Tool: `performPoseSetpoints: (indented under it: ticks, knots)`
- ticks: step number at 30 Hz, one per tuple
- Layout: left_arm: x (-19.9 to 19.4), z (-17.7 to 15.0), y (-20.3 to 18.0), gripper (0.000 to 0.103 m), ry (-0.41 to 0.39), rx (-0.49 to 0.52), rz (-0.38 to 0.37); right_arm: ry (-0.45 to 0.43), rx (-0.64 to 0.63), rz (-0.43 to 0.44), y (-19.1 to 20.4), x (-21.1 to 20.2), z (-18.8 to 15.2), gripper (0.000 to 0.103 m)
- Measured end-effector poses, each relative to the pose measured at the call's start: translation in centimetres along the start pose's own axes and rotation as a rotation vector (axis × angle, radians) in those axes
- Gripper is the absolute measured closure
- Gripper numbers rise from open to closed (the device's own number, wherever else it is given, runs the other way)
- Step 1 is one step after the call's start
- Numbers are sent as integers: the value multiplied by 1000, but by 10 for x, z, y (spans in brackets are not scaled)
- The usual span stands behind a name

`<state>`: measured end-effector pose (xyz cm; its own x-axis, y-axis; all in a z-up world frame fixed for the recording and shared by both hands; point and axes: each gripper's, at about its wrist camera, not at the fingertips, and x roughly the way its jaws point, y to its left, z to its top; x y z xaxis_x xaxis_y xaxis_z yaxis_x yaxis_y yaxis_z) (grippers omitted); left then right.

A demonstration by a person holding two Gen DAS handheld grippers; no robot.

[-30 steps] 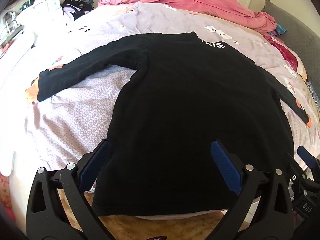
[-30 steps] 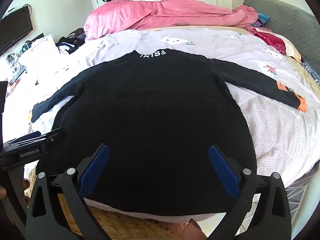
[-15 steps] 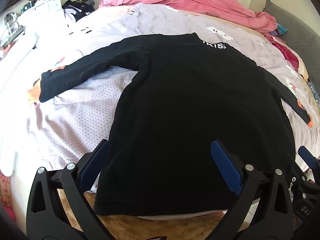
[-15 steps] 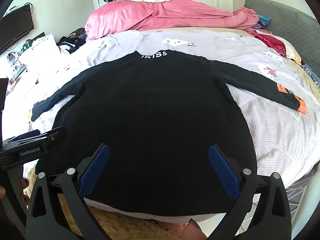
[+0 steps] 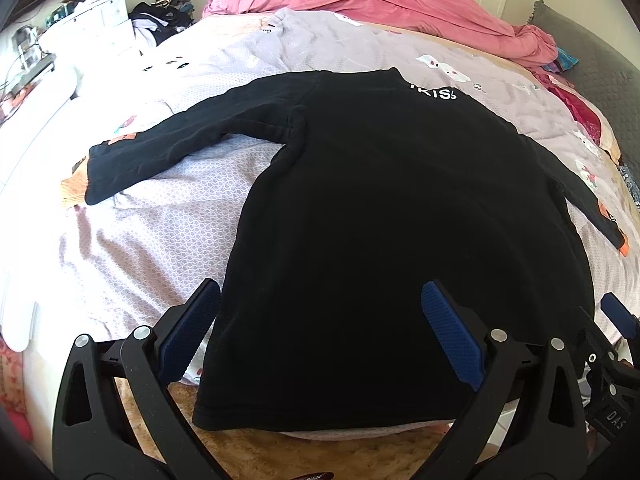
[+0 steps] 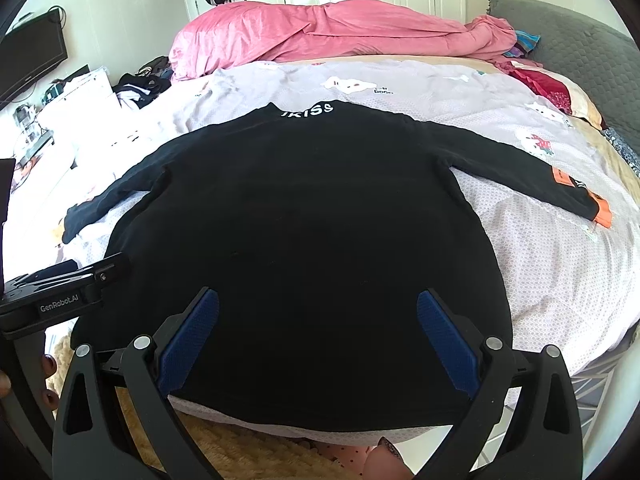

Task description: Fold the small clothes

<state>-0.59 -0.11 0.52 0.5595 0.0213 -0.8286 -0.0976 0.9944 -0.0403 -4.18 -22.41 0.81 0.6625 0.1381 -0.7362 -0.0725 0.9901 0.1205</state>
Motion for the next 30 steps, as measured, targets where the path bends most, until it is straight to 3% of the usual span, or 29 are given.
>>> performPoseSetpoints:
  ticks: [30]
  knots:
    - [2,8,-7,9,-8,1,8,-10,25,-8,-14,4,10,4]
